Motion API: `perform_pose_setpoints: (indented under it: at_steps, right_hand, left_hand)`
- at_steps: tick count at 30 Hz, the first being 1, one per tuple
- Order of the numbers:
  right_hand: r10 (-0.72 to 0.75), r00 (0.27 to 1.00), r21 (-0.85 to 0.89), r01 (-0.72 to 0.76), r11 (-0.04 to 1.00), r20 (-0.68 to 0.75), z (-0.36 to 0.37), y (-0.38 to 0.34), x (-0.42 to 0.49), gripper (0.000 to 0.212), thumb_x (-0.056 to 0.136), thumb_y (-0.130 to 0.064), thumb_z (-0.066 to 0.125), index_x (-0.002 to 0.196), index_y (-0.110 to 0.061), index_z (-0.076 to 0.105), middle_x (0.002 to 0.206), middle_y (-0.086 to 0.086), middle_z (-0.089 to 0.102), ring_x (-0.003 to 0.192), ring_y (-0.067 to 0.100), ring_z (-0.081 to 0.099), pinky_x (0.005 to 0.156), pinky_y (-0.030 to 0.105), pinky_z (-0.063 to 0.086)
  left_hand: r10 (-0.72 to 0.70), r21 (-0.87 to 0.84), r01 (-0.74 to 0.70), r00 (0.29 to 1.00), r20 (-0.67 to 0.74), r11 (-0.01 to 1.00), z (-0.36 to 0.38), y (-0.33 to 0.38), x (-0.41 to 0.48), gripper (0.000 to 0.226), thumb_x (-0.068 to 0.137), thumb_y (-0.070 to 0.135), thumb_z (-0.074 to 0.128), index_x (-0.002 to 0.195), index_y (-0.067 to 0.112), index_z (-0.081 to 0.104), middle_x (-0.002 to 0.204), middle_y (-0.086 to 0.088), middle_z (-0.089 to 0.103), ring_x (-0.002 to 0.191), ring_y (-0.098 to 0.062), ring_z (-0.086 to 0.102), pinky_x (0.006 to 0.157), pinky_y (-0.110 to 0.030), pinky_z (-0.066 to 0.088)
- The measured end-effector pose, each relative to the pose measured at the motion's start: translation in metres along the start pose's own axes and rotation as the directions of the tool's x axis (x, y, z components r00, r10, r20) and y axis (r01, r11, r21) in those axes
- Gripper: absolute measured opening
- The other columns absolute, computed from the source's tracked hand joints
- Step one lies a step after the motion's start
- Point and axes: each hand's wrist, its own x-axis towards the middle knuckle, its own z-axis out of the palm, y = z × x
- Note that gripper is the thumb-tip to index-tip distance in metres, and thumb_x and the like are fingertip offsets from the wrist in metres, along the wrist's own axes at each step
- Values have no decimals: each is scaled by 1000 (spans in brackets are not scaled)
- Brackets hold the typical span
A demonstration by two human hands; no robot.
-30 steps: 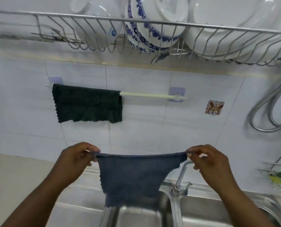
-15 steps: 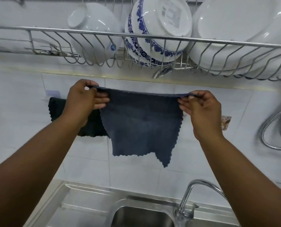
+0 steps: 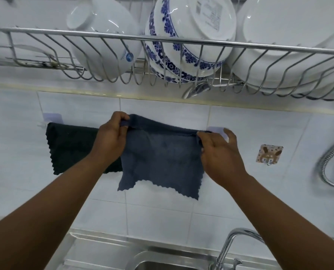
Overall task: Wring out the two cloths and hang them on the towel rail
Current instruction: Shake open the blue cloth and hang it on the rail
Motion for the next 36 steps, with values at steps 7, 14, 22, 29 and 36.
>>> perform_pose_setpoints:
  at_steps: [7,14,22,29,36]
  right_hand:
    - [114,980,-537,-8,844,165,-11,-20,49,31,85,-20,58,112,-14,46,74,9,51,81,31,48,69,32,34]
    - [-23,1000,-450,30,892,21,-20,-18,56,18,89,-25,56,99,-15,66,91,15,65,89,36,56,77,36,43]
    - [-216,955,-423,283,861,201,-29,-15,41,27,89,-28,55,111,-14,62,97,11,68,97,32,49,81,39,44]
    - [-129,939,-340,240,909,318,-31,-20,38,32,90,-29,55,120,-18,55,107,8,62,102,29,47,81,34,37]
    - [-110,918,-343,251,905,381,-30,-15,35,33,87,-27,55,119,-19,57,104,7,64,102,29,46,81,35,39]
  left_hand:
    - [-277,555,154,950,145,817,3,-10,26,22,99,37,33,109,20,42,79,-3,60,82,-27,57,97,-45,33]
    - [-236,595,187,972,5,782,-4,0,31,28,86,48,57,96,22,56,96,-7,60,93,-30,56,86,-43,43]
    - [-204,493,-2,909,364,870,-8,-1,21,49,94,61,29,90,23,61,89,-1,63,87,-23,58,84,-43,49]
    - [-92,496,-102,931,352,862,-6,-4,11,40,96,52,34,96,21,58,91,-2,67,84,-23,58,84,-42,47]
    - [-1,497,-152,956,293,854,-6,-8,3,42,96,46,42,116,15,61,116,-10,53,107,-28,48,94,-42,45]
